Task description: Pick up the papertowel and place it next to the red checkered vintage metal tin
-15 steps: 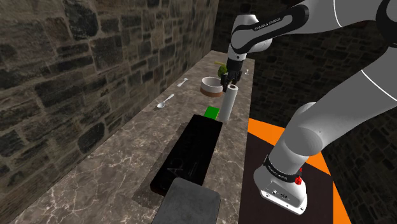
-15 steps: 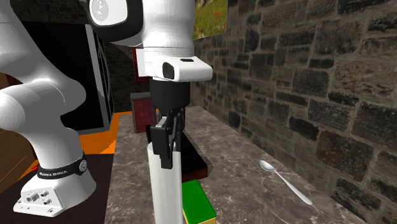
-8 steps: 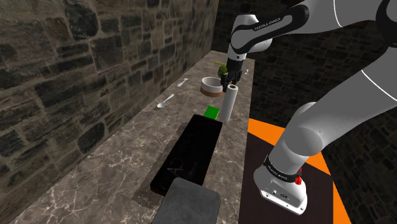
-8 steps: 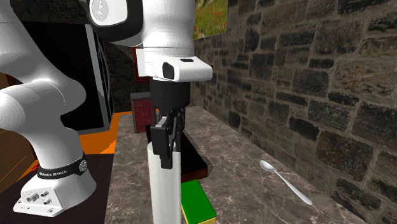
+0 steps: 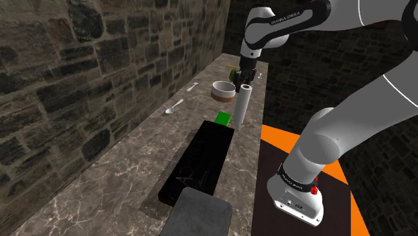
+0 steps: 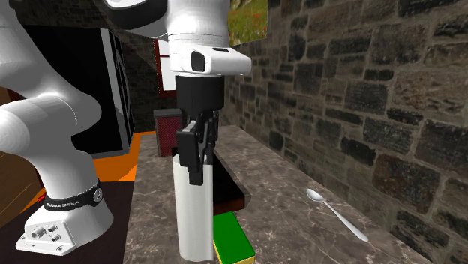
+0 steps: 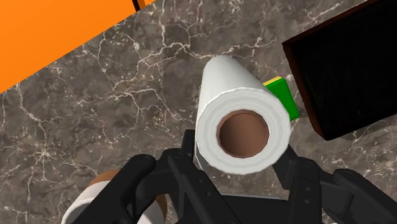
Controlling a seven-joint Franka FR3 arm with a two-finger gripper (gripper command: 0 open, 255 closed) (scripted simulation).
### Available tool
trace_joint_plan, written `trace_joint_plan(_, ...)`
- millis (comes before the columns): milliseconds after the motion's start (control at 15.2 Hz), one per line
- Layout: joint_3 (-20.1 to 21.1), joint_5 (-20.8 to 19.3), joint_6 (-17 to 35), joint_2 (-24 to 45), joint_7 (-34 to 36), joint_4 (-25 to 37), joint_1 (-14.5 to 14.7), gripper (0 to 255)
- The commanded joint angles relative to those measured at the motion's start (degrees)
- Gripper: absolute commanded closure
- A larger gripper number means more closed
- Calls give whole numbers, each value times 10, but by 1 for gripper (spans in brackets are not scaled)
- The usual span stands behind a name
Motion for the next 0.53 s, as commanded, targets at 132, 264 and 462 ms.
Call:
trace_joint_plan(132,4,1,-34,-11,-1,23,0,255)
trace_joint_plan(264,6,1,-51,-15,-1,36,0,255)
trace_joint_plan(462,9,3,-75,-20,-1,55,1,255)
